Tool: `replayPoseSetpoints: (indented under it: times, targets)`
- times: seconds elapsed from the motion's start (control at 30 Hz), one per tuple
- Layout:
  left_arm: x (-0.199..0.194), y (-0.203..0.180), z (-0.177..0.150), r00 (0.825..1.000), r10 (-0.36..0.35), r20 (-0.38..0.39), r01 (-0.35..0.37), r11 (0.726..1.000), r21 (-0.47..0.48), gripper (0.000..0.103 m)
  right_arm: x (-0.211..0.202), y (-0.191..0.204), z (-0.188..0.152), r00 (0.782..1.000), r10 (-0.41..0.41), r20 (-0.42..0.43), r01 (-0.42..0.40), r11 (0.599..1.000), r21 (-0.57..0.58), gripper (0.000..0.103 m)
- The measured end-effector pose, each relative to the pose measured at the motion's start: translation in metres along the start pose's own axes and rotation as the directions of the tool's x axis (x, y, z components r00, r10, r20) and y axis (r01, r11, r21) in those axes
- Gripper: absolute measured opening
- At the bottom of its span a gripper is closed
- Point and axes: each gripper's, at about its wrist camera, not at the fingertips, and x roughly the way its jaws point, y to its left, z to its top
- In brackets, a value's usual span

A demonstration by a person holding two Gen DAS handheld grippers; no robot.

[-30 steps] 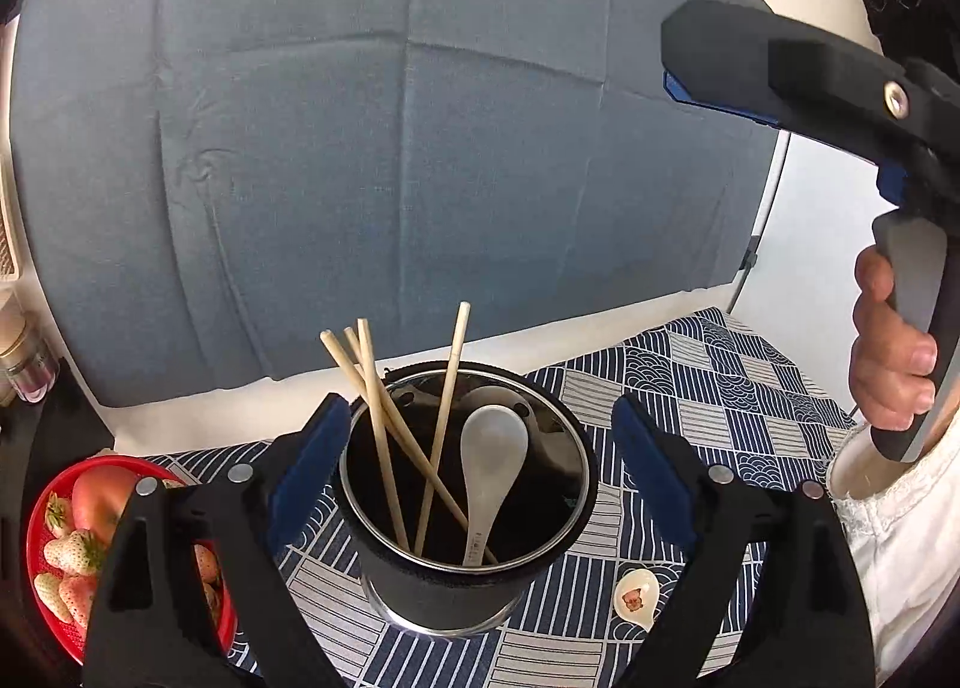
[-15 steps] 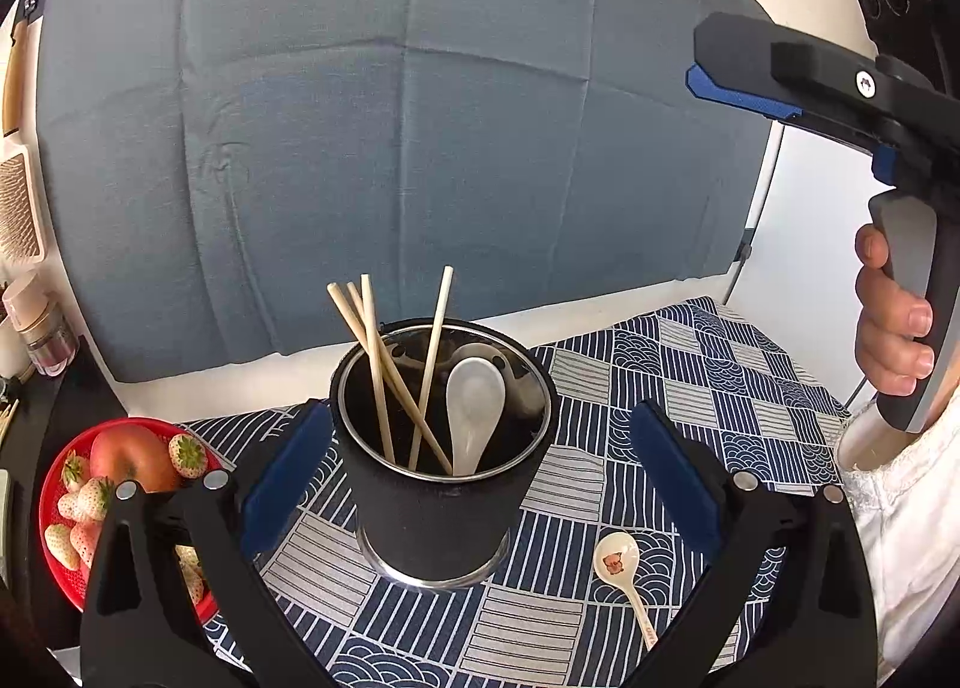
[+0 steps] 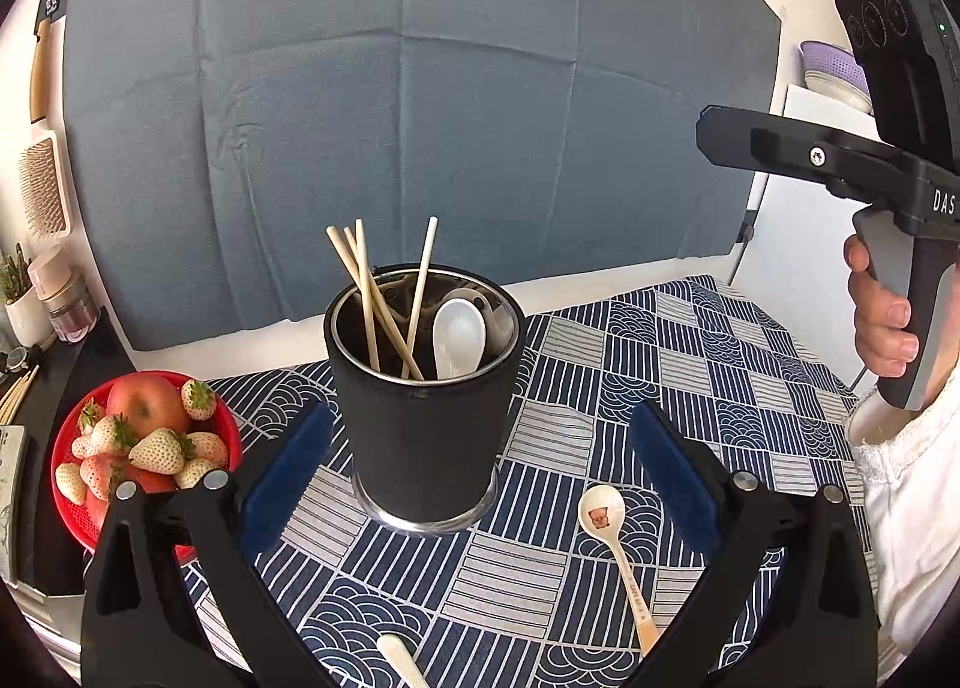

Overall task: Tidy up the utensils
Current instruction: 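Move both tools down to the small bear-print spoon on the cloth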

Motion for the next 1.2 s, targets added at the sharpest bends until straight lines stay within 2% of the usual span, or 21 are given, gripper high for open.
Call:
replayPoseSetpoints:
  times: [0.23,0.53,0.83,0.97,1.13,1.2]
  targets:
    - [-0.002,-0.012,-0.023,0.998,0.045,-0.034,-0.045,0.999,-0.004,0.097,0.006,0.006,-0.024,0.997,0.04,-0.064,-0.043,0.998,-0.049,0.096]
    - [0.004,-0.023,-0.057,0.992,0.067,-0.103,-0.07,0.997,-0.023,0.097,0.035,0.012,-0.086,0.976,0.097,-0.194,-0.109,0.993,-0.053,0.096]
    - [0.017,-0.037,-0.088,0.98,0.081,-0.181,-0.089,0.995,-0.039,0.097,0.053,-0.004,-0.137,0.95,0.175,-0.259,-0.166,0.984,0.059,0.095]
    - [0.028,-0.044,-0.102,0.972,0.081,-0.221,-0.091,0.995,-0.036,0.097,0.065,-0.012,-0.163,0.945,0.18,-0.272,-0.155,0.982,0.11,0.095]
    - [0.037,-0.05,-0.118,0.96,0.074,-0.269,-0.083,0.996,-0.024,0.097,0.08,-0.028,-0.192,0.925,0.298,-0.234,-0.235,0.936,0.264,0.095]
    - [0.039,-0.051,-0.124,0.957,0.075,-0.279,-0.085,0.996,-0.022,0.097,0.089,-0.028,-0.2,0.916,0.293,-0.274,-0.218,0.937,0.274,0.095]
